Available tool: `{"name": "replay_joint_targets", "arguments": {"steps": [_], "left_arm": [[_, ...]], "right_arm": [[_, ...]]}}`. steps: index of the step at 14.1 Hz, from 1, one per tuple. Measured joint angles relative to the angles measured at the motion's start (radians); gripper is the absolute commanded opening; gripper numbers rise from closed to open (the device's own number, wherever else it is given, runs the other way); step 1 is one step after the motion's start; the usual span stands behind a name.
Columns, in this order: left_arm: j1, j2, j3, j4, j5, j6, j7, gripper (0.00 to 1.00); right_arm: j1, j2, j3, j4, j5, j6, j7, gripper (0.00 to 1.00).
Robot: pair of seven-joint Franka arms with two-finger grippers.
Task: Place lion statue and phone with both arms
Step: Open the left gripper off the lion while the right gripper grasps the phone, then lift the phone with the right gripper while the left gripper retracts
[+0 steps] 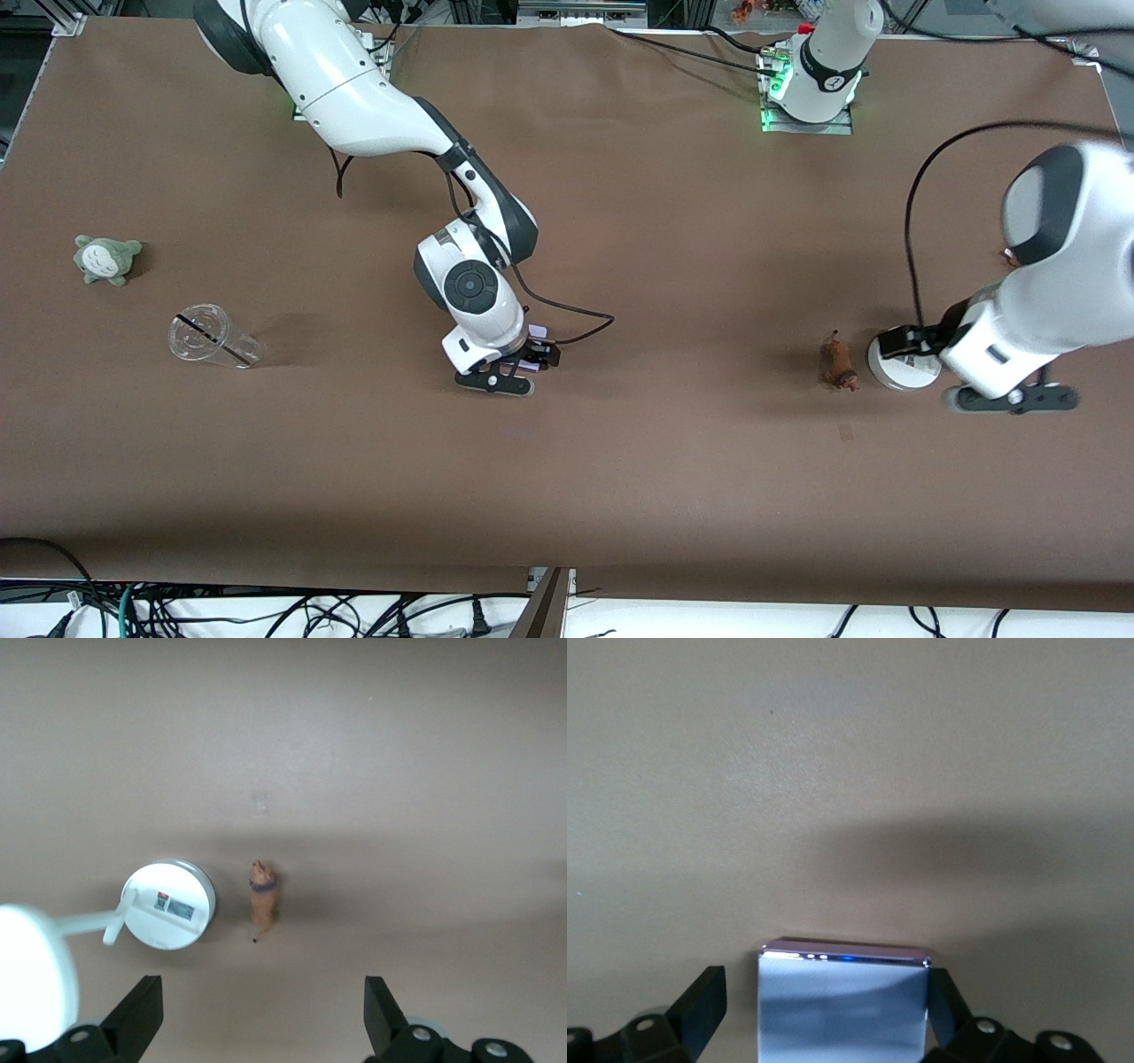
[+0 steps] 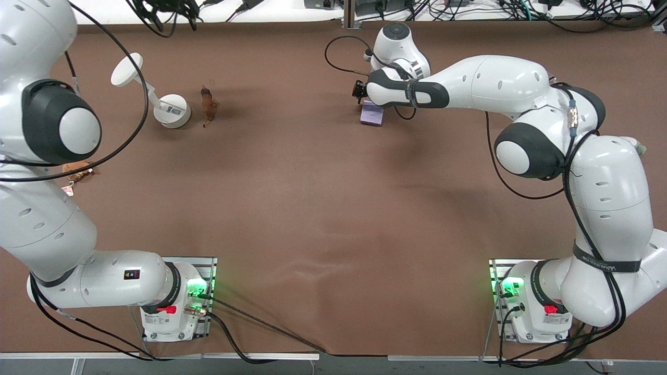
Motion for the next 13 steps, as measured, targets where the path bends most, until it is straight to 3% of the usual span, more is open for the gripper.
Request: {"name": "replay_joint_targets", "arguments": {"steps": [5,6,8,9,13], "left_arm": [[0.024,-0.184,0.08,-0.014,-0.056,-0.147,0.0,1.0],[0.024,-0.212,0.081,-0.027,-0.056,-0.18,0.0,1.0],[0.015,-0.26,0.079,-0.062,-0.056,-0.225,0.0,1.0],[0.006,-0.281,0.077,-0.087,-0.056,-0.23,0.0,1.0],[-0.017,-0.318,0.073,-0.153,-0.056,-0.221,0.0,1.0]], "right_arm": [[0.001,0.011,0.0,0.0,0.0,0.005,0.0,1.0],[0.001,0.013,0.0,0.0,0.0,0.005,0.0,0.93],[0.001,0.015,-0.001,0.0,0.0,0.005,0.0,0.53],[0.001,0.015,-0.002,0.001,0.0,0.005,0.0,0.42],[-0.002,0.008,-0.009,0.019,0.0,-0.015,0.0,0.41]]}}
